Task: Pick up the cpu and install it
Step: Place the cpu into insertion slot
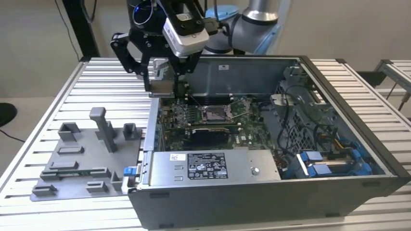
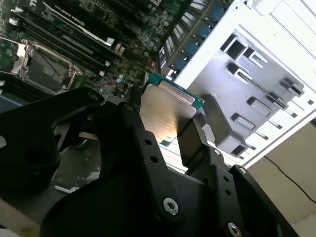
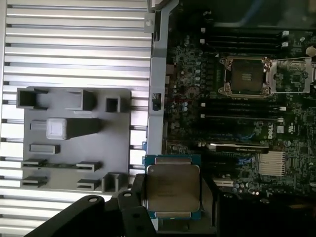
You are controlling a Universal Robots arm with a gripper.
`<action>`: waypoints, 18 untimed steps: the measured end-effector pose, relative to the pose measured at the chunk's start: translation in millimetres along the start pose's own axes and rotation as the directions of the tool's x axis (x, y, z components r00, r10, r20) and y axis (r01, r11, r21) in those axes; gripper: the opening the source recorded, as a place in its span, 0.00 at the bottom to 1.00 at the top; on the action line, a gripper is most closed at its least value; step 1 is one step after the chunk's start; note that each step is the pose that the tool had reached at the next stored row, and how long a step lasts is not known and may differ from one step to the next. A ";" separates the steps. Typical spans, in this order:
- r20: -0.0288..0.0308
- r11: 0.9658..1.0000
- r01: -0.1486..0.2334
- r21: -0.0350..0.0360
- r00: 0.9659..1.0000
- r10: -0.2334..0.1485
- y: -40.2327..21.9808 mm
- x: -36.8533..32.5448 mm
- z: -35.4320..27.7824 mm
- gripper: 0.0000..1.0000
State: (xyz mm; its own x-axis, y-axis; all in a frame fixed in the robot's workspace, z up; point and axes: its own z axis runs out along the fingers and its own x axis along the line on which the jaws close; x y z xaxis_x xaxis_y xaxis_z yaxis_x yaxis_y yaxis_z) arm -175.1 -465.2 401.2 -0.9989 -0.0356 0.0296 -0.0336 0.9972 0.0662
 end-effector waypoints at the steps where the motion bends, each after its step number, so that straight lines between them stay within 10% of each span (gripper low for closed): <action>1: 0.000 1.000 0.001 0.000 1.000 -0.001 -0.2 -2.9 -0.1 0.00; 18: -0.003 1.000 0.025 0.001 1.000 -0.025 -3.4 -50.7 -1.9 0.00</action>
State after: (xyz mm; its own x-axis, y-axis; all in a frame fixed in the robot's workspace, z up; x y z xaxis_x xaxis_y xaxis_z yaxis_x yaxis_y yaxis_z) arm -124.3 -466.9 401.4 -0.9977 -0.0604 0.0314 -0.0582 0.9961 0.0663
